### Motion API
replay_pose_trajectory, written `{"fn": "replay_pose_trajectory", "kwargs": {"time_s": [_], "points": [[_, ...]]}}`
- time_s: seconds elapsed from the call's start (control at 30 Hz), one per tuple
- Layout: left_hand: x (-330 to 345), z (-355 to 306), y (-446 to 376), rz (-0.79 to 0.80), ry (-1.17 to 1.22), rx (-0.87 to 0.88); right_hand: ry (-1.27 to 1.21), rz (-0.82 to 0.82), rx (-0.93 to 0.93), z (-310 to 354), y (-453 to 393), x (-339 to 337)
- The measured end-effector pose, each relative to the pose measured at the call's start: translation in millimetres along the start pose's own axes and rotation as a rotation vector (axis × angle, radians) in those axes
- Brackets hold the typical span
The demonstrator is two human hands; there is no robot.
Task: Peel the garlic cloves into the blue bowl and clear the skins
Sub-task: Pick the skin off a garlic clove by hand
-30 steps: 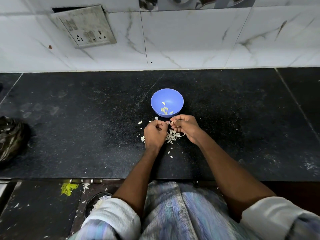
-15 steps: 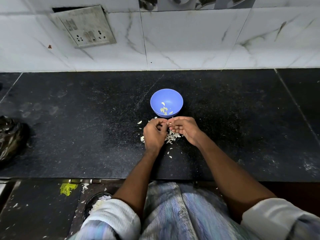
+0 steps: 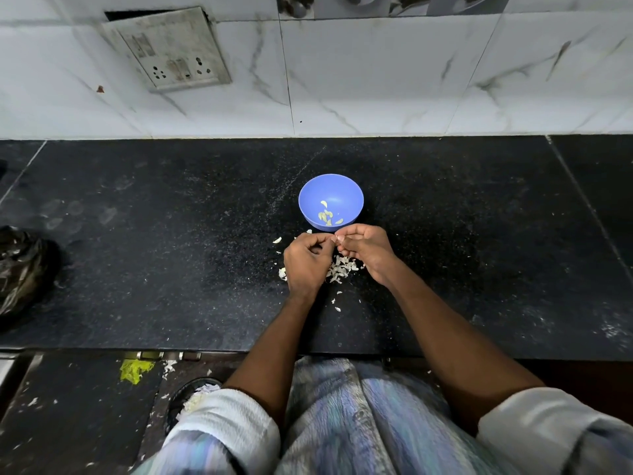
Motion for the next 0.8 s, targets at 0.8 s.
{"fn": "replay_pose_trajectory", "kwargs": {"time_s": [0.8], "points": [[21, -16, 3, -0.01, 0.473, -0.627, 0.096, -0.207, -0.155, -4, 2, 19]]}}
Point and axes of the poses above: each hand's wrist, its own y-axis away from the middle knuckle, its own x-axis out of the palm, z = x × y, the point moved 1 cm from there along -y, towards the middle knuckle, and after that the axes turned 8 degrees about -x, right-handed, at the moved point
